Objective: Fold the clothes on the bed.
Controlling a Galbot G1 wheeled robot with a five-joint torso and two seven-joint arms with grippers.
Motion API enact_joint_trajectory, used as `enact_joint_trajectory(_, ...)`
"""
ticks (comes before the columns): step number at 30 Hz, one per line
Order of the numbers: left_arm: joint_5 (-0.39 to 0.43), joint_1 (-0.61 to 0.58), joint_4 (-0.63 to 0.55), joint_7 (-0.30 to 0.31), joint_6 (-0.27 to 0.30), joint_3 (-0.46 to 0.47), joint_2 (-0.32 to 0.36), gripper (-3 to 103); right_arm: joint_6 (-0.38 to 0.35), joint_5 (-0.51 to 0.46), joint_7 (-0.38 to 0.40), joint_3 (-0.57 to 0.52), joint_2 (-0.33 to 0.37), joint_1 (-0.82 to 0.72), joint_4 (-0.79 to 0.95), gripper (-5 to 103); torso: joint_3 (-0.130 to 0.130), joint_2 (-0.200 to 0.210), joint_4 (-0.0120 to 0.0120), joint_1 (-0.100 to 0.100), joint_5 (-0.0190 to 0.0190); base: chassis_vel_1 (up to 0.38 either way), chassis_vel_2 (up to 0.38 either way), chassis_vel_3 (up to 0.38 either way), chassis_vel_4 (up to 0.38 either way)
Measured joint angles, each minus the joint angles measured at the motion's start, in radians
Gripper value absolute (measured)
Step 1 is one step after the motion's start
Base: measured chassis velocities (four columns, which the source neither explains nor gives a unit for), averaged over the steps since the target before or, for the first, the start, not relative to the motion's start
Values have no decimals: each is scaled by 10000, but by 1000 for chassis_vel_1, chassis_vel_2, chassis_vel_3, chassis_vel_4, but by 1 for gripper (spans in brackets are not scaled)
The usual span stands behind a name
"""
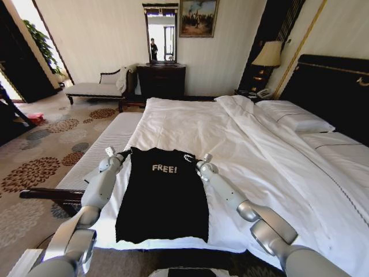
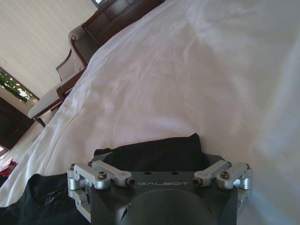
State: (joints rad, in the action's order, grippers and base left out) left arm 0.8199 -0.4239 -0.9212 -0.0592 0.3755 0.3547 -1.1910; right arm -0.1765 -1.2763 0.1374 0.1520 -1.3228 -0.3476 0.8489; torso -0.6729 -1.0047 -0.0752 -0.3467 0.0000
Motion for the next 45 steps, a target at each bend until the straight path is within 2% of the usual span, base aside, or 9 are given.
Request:
enact_joint_trajectory(2, 3, 6, -27, -1, 0, -19, -8, 0, 5, -6, -1, -41, -1, 2, -23, 103, 0, 0, -1, 0, 0, 0, 0, 0, 0)
enact_joint_trajectory(8, -3, 18, -48, -5, -10, -53, -36, 0, 47, 37, -54, -143, 37, -155, -26, 79, 0, 0, -2, 0, 0, 0, 0, 0, 0)
enact_joint_trajectory(11, -14, 19, -42, -14, -19, -55, -37, 0, 79, 53, -87, -158, 44, -180, -16, 73, 0, -1, -2, 0, 0, 0, 0, 0, 0)
enact_joint_trajectory(14, -37, 19, -22, -40, -36, -53, -37, 0, 209, 112, -170, -161, 40, -160, -43, 57, 0, 0, -1, 0, 1, 0, 0, 0, 0)
enact_joint_trajectory(17, -50, 12, -17, -67, -63, -45, -28, 0, 321, 140, -239, -186, 18, -129, -53, 46, 0, -1, -1, 0, 0, 0, 0, 0, 0)
enact_joint_trajectory(23, -48, -16, -32, -84, -82, -24, 27, 0, 411, 196, -329, -213, 44, -113, 66, 30, 0, 0, 0, 0, 0, 0, 0, 0, 0)
enact_joint_trajectory(27, -36, -18, -61, -93, -108, -17, 54, 0, 500, 280, -455, -105, 185, -249, 318, 8, 0, 0, 0, 0, 0, 0, 0, 0, 0)
enact_joint_trajectory(32, 117, -59, -366, -78, -181, -30, 190, 0, 947, 360, -564, -123, 437, -468, 815, 1, 0, 0, -3, 0, 0, 0, 0, 0, 0)
enact_joint_trajectory(45, 1473, -505, -2306, 146, -440, -143, 1047, 0, 2322, 151, -641, -717, 1860, -1255, 3309, 0, 3, -3, -4, 3, 2, 0, 0, 0, 0)
